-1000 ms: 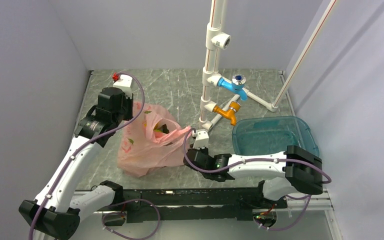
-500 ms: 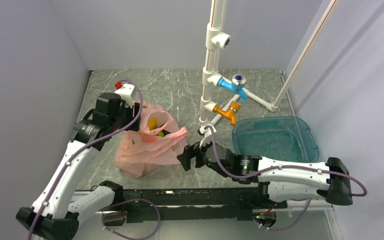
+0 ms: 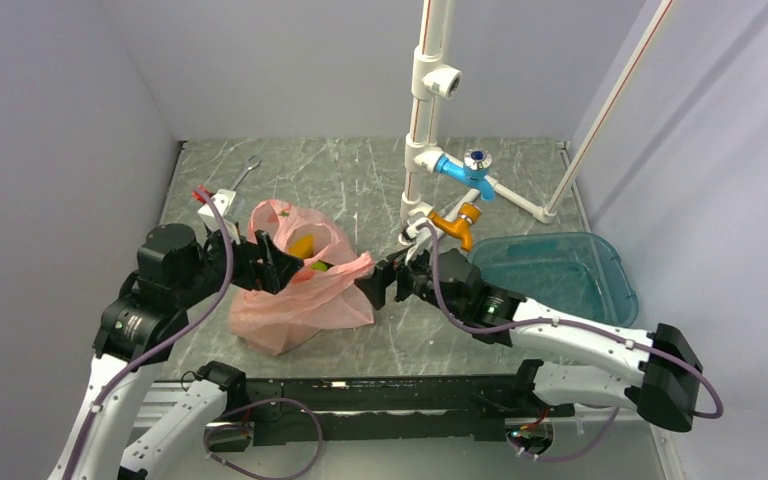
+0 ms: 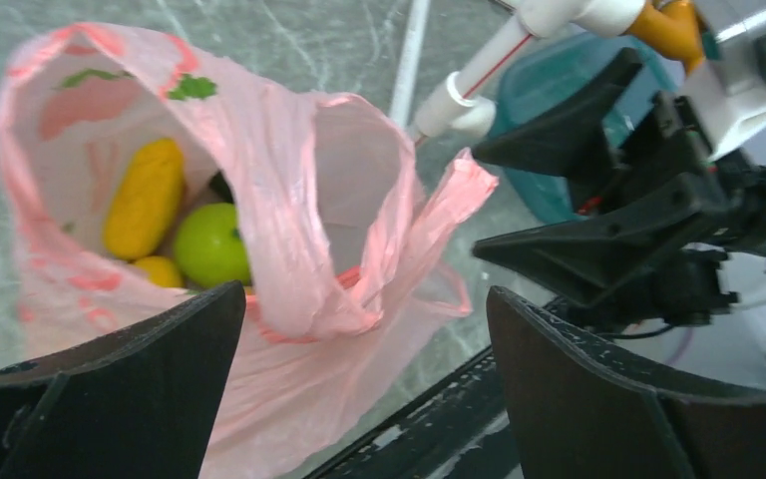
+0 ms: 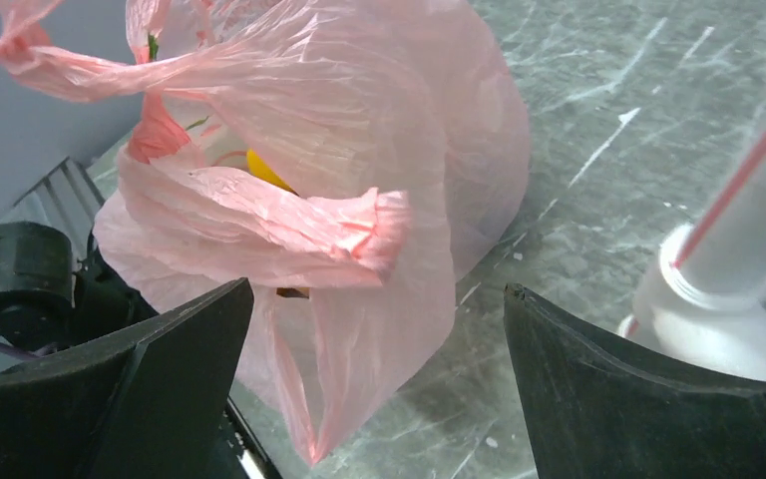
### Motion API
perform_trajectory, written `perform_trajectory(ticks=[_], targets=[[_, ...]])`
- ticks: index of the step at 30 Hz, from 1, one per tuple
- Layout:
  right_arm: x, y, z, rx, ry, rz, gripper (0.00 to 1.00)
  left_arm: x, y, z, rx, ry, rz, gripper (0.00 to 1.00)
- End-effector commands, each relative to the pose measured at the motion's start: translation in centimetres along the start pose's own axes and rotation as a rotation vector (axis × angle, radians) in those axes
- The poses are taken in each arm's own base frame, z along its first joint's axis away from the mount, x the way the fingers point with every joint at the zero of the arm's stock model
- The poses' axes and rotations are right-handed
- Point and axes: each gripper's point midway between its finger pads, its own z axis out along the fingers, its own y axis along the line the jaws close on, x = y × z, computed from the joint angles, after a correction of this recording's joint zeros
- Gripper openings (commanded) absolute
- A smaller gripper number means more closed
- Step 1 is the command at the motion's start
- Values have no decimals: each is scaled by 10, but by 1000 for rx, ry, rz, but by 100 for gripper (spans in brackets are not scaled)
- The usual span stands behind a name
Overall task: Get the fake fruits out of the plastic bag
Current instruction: Adjust the plastic bag at the center of the board.
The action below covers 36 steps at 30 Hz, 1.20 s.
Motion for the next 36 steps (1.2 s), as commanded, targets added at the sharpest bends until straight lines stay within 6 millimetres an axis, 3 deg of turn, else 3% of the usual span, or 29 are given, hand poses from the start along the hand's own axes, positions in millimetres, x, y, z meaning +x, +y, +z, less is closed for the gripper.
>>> perform_trajectory(ticks=[1,4,10,15,17,20,23,27,32,36], targets=[[-26,29,16,-177,-73,-86,99,-8,-28,19,167,-10,-88,98],[-27,36,26,-225,-58,-143,99,-10,-28,33,176,30,-99,91],[-37,49,30,-288,-93,-204,90,-16,-28,49,194,37,-103,54],[-45,67,32,-372,-89,-221,62,-22,-32,51,214,27,-113,37],[-44,79,27,-414,-70,-209,46,-26,-30,53,200,15,-112,29],[-32,101,15,-440,-43,-215,19,-34,-27,60,178,9,-101,19],[-16,134,-4,-489,-25,-224,6,-41,-24,74,167,43,-95,1],[10,190,-23,-712,0,-119,1,-59,-29,95,203,50,-87,0],[58,249,-12,-852,107,-75,0,-64,-35,120,244,123,-112,0],[82,266,-7,-863,170,-103,1,-57,-34,123,228,138,-99,0]])
